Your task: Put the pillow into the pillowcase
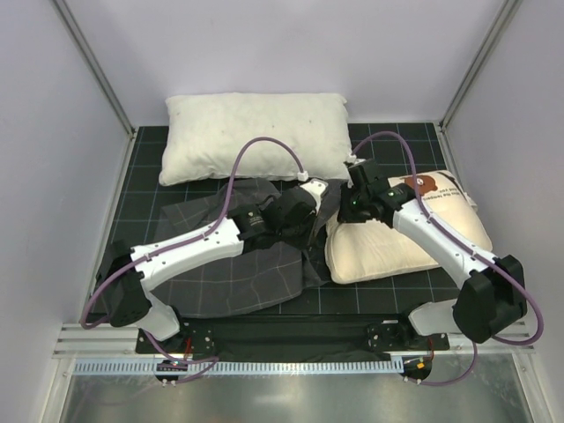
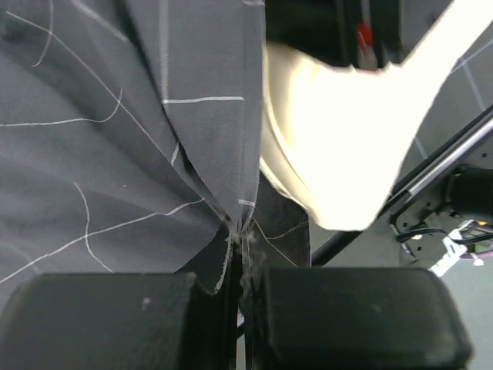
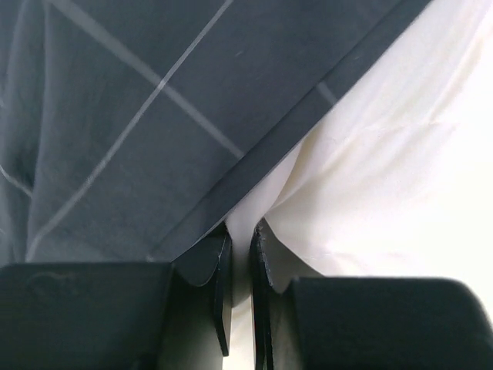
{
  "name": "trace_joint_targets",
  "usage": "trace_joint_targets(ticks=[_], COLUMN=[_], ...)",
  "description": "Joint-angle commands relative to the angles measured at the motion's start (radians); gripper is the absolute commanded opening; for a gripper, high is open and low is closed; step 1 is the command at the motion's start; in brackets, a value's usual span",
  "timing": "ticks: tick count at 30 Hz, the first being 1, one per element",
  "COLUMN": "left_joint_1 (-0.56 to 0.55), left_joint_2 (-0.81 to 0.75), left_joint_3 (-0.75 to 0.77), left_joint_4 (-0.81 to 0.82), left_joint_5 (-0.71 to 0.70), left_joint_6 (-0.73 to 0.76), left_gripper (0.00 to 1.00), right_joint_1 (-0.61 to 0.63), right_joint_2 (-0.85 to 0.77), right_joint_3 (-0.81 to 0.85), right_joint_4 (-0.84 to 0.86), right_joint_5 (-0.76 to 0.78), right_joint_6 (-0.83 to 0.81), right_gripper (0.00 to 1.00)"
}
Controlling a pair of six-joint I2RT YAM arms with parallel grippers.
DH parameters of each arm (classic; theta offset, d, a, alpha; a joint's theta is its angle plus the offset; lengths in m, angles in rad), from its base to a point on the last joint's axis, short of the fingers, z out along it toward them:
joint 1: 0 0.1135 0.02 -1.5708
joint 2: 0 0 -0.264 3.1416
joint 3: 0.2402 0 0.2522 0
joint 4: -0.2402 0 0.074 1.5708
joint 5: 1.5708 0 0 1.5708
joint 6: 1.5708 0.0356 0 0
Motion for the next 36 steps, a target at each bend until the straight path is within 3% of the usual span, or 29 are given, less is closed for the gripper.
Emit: trace_joint_targets(ticks=[1,10,16,17,18,20,22,29,32,34,36], left_joint_1=[-0.008,-0.02,-0.03,-0.028,-0.028,-0.028,-0.028,-0.026,-0.026,-0.028,-0.03], left_joint_2=[-0.021,0.083,0.131,0.144,0.152,0.167,0.192,0.255,0.284,0.305,0.316], left_joint_3=[0.01,0.041,0.081,0.092,0.116,0.134,0.157,0.187,0.2,0.201,0.201], left_joint_4=[0.08,0.164,0.218,0.224,0.224,0.223,0.22,0.218,0.223,0.227,0.232], left_joint_5=[0.055,0.153,0.185,0.181,0.171,0.168,0.152,0.127,0.156,0.165,0.162], left_joint_6=[-0.031,-0.109,-0.162,-0.162,-0.16,-0.154,-0.149,-0.148,-0.159,-0.166,-0.168], left_gripper=[0.01,0.01,0.02,0.02,0.02,0.02,0.02,0.02,0.02,0.02,0.02], right_joint_1=[-0.051,-0.041,-0.021,-0.021,-0.024,-0.041,-0.096,-0.286,-0.407,-0.487,-0.521], right_joint_2=[-0.015,-0.03,-0.071,-0.08,-0.114,-0.157,-0.228,-0.367,-0.438,-0.476,-0.521], right_joint_3=[0.019,-0.161,-0.246,-0.245,-0.249,-0.258,-0.269,-0.238,-0.296,-0.326,-0.337], right_joint_4=[0.223,0.568,0.692,0.676,0.669,0.591,0.526,0.238,0.173,0.132,0.058], right_joint_5=[0.002,0.086,0.025,0.019,0.024,0.033,-0.001,-0.041,-0.03,-0.004,0.126], right_joint_6=[0.124,0.404,0.392,0.374,0.354,0.306,0.259,0.133,0.148,0.166,0.195], right_gripper=[0.04,0.04,0.06,0.27,0.41,0.56,0.58,0.79,0.99,1.0,1.0])
